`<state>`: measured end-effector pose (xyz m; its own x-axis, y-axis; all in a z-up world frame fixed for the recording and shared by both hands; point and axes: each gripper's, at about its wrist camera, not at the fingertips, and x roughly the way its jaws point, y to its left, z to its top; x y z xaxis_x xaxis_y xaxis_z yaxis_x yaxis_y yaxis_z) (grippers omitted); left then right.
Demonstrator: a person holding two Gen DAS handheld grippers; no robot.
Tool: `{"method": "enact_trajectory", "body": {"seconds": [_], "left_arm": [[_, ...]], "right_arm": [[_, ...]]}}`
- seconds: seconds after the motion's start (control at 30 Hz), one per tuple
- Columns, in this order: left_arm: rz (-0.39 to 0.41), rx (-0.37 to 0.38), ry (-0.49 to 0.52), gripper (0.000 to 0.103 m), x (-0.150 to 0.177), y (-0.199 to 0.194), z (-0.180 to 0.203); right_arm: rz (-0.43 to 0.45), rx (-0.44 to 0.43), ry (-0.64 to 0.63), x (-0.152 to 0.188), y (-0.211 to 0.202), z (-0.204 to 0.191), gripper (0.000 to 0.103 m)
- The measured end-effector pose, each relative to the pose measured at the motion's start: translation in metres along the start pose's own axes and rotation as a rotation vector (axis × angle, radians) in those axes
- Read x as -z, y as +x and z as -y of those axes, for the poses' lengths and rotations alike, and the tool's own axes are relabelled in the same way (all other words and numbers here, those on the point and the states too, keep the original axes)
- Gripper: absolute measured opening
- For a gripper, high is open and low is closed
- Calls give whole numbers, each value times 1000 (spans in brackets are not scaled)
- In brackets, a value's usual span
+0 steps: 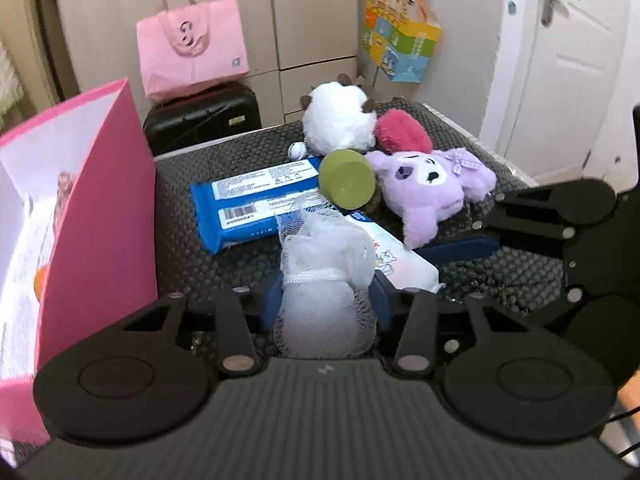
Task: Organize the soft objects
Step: 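Grasp the white mesh bath puff with the left gripper while the right gripper grasps the tissue pack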
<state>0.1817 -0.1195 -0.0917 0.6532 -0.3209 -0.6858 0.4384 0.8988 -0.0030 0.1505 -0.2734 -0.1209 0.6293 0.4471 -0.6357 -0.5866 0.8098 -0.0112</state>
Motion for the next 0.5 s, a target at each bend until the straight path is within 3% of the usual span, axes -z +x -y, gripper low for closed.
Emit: {"method": "enact_trajectory", "body": {"seconds": [0.13,0.5], "left_arm": [[4,-4,-71,39,5,2,-5],[61,-46,-88,35,10,-12,-6]], "right_arm": [[-3,-1,20,-3,5,2,63],[-26,46,87,-12,16,1,63]]}}
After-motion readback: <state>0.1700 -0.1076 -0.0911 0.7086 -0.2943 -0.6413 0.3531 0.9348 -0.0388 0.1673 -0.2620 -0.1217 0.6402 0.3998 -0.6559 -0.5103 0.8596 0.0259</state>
